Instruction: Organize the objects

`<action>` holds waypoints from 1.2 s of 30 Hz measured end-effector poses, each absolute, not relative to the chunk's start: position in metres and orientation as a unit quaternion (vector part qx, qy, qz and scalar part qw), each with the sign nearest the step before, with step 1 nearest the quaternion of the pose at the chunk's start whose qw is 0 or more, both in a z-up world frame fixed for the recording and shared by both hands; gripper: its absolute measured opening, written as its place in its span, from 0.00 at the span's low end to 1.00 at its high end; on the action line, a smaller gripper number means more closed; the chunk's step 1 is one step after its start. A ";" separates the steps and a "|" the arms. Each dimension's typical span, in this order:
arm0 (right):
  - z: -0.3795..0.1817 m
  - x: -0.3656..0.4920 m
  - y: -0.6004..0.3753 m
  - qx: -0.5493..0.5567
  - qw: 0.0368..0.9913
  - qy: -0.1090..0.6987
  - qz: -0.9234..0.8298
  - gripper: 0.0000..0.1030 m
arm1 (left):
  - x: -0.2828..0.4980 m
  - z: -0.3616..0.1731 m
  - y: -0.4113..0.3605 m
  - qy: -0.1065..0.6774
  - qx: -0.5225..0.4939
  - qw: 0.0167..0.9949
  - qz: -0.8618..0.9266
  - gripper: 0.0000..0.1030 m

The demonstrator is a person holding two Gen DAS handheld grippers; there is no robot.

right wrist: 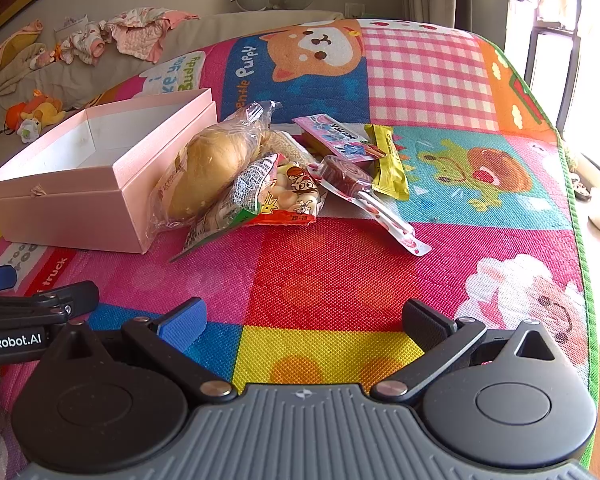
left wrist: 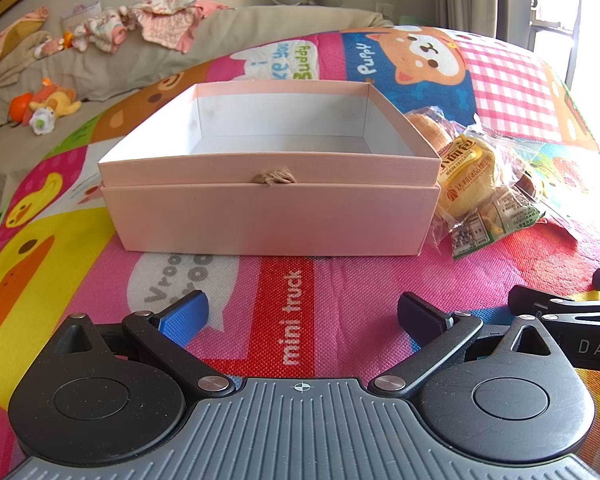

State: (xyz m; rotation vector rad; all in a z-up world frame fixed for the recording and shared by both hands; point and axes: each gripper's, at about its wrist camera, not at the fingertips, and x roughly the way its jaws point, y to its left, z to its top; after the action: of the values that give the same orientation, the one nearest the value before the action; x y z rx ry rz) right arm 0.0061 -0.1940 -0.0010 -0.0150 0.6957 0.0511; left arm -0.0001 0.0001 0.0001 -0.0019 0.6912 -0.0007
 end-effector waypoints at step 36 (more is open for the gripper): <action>0.032 -0.007 -0.199 0.017 0.923 0.374 0.093 1.00 | -0.025 0.046 0.024 0.302 0.004 0.953 -0.037 1.00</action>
State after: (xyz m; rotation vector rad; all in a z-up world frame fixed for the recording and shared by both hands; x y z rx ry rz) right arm -0.0069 -0.1992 0.0322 0.0340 0.7671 0.1902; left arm -0.0251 0.0242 0.0456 0.0089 0.6137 -0.0761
